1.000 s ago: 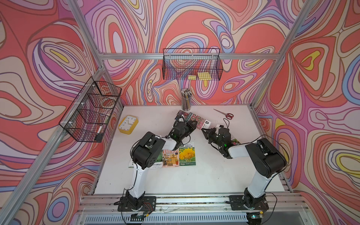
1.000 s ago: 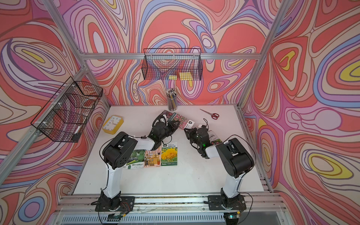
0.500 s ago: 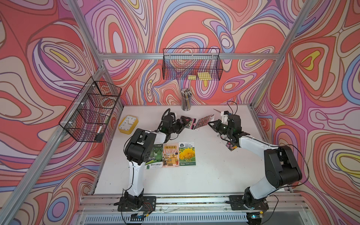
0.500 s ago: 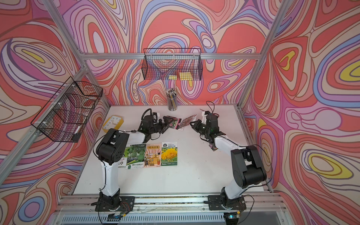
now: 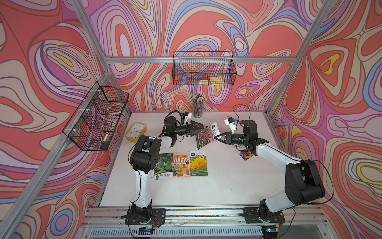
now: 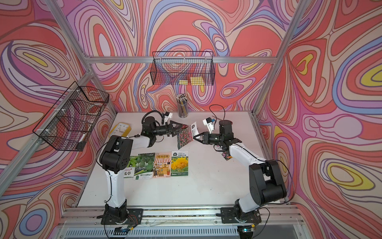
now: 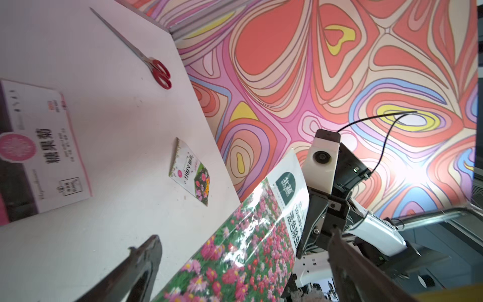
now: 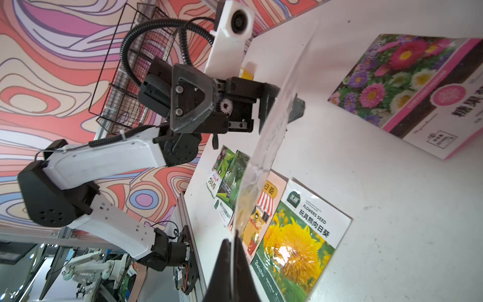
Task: Arrange the seed packets in a row
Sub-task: Place the seed packet at the center of the board.
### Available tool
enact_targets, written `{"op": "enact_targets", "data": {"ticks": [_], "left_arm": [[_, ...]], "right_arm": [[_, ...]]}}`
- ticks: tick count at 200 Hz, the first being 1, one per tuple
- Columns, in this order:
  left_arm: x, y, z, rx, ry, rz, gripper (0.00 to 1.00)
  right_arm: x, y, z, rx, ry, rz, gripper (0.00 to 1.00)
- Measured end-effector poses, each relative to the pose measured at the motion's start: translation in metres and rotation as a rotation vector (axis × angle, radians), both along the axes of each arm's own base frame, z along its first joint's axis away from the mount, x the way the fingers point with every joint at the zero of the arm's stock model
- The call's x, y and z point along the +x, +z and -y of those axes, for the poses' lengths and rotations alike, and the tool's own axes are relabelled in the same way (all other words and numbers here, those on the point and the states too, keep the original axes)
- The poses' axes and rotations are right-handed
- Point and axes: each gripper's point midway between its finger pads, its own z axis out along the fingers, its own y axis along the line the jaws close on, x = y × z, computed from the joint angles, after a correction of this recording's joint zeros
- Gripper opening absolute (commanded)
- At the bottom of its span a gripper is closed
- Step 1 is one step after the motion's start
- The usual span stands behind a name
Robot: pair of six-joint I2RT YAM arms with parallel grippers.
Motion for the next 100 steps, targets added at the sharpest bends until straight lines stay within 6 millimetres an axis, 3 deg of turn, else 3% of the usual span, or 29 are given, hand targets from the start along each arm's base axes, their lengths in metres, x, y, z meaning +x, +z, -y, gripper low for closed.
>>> {"op": "enact_targets", "data": {"ticks": [58, 100], "left_arm": [[-0.012, -0.014, 0.002, -0.014, -0.083, -0.002, 0.94], [-0.012, -0.054, 0.005, 0.136, -0.063, -0.035, 0.96]], "right_arm": [[-0.011, 0.007, -0.003, 0.022, 0.066, 0.024, 0.0], [-0.015, 0.004, -0.004, 0.02, 0.083, 0.021, 0.0]]}}
